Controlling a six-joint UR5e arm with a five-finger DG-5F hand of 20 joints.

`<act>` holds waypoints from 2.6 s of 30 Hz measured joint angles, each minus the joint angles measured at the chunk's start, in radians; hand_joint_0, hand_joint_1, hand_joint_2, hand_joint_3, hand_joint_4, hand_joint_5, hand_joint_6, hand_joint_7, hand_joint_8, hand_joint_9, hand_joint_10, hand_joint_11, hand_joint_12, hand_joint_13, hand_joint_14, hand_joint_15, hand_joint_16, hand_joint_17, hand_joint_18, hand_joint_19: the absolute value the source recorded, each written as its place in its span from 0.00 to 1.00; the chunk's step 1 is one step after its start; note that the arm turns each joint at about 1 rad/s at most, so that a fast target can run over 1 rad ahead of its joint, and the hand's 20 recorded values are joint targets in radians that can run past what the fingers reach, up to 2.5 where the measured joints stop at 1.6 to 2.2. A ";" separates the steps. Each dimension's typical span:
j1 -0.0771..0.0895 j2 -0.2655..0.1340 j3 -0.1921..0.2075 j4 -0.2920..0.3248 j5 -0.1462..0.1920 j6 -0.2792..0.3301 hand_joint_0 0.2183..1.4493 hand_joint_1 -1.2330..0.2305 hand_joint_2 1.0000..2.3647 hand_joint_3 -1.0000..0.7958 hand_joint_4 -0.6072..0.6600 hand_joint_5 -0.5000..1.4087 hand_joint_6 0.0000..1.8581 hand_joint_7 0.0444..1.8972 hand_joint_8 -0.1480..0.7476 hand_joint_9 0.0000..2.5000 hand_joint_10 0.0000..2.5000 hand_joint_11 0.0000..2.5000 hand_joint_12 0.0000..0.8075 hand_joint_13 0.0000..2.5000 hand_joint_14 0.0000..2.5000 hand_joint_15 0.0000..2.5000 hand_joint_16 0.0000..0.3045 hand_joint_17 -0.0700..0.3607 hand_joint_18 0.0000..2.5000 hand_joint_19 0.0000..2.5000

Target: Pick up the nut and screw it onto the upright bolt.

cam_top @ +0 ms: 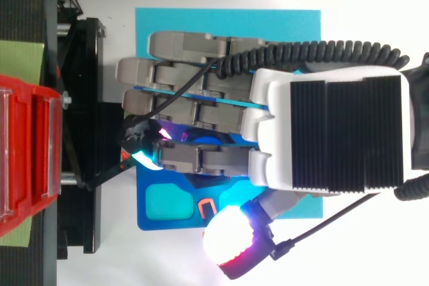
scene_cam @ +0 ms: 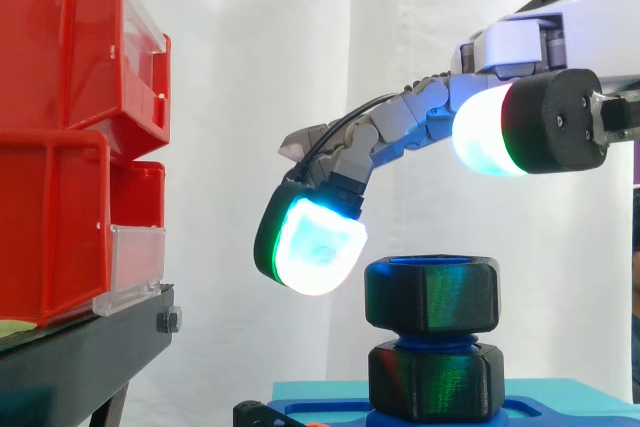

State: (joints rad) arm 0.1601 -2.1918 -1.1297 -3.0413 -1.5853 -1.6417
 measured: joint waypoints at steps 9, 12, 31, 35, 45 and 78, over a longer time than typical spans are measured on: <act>0.001 0.001 -0.002 -0.020 0.001 0.005 0.22 0.82 0.00 0.28 0.65 0.23 0.27 0.56 0.41 0.13 0.00 0.00 0.43 0.03 0.00 0.00 0.14 0.38 0.00 0.00; 0.000 0.001 -0.002 -0.022 0.000 0.005 0.22 0.81 0.00 0.28 0.64 0.23 0.27 0.60 0.42 0.15 0.00 0.00 0.43 0.05 0.00 0.00 0.13 0.38 0.00 0.00; -0.028 0.001 -0.002 -0.035 -0.005 0.001 0.24 0.76 0.00 0.28 0.60 0.26 0.30 0.76 0.44 0.27 0.00 0.00 0.37 0.18 0.00 0.00 0.10 0.33 0.02 0.00; -0.034 0.001 -0.002 -0.044 -0.006 -0.001 0.25 0.75 0.00 0.28 0.57 0.28 0.33 0.69 0.44 0.34 0.00 0.00 0.33 0.24 0.00 0.00 0.09 0.31 0.10 0.00; -0.048 0.002 -0.001 -0.055 -0.014 -0.011 0.26 0.74 0.00 0.28 0.54 0.28 0.36 0.63 0.44 0.47 0.00 0.00 0.24 0.34 0.00 0.00 0.06 0.25 0.21 0.04; -0.038 0.003 0.059 -0.085 -0.024 -0.052 0.22 0.79 0.00 0.28 0.61 0.20 0.27 0.35 0.40 0.25 0.00 0.00 0.38 0.15 0.00 0.00 0.12 0.36 0.02 0.00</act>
State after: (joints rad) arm 0.1221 -2.1888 -1.0706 -3.1260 -1.6092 -1.6934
